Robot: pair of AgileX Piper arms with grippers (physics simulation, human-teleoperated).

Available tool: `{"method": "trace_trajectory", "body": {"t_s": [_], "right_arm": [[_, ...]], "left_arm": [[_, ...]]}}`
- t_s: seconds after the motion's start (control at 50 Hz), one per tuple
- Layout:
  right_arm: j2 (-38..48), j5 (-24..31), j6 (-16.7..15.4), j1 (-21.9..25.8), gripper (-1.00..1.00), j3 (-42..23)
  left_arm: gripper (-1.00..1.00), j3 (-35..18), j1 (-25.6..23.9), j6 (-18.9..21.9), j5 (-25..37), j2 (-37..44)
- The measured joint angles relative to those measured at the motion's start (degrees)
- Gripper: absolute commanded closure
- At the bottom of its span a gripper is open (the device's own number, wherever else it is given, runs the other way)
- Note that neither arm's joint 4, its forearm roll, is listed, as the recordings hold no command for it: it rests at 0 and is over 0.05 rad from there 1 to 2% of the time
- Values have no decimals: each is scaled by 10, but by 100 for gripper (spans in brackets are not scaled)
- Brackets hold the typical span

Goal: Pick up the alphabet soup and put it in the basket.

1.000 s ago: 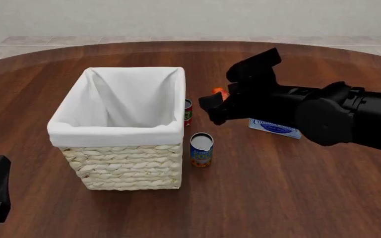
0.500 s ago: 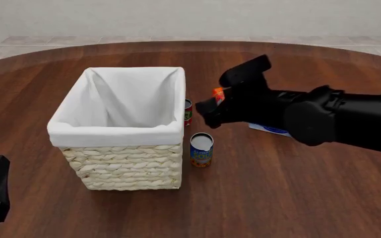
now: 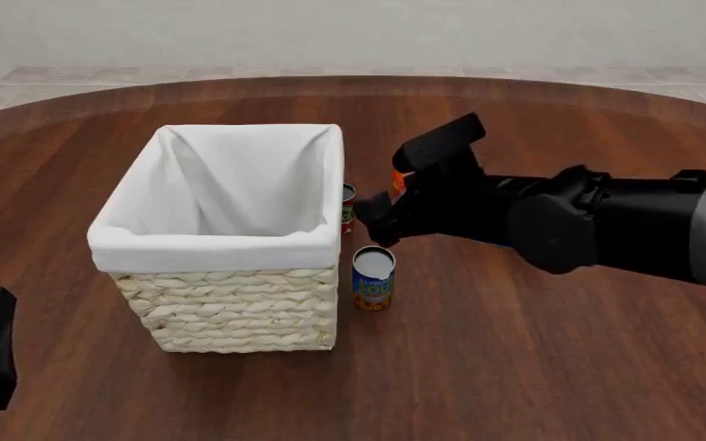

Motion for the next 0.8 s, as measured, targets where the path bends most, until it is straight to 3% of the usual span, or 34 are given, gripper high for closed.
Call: {"method": "trace_trajectory", "body": {"t_s": [0.8], "right_arm": [[23,-3,1,0,-100,-1]], "left_arm": [[-100,0,7,-6,1,0]]}}
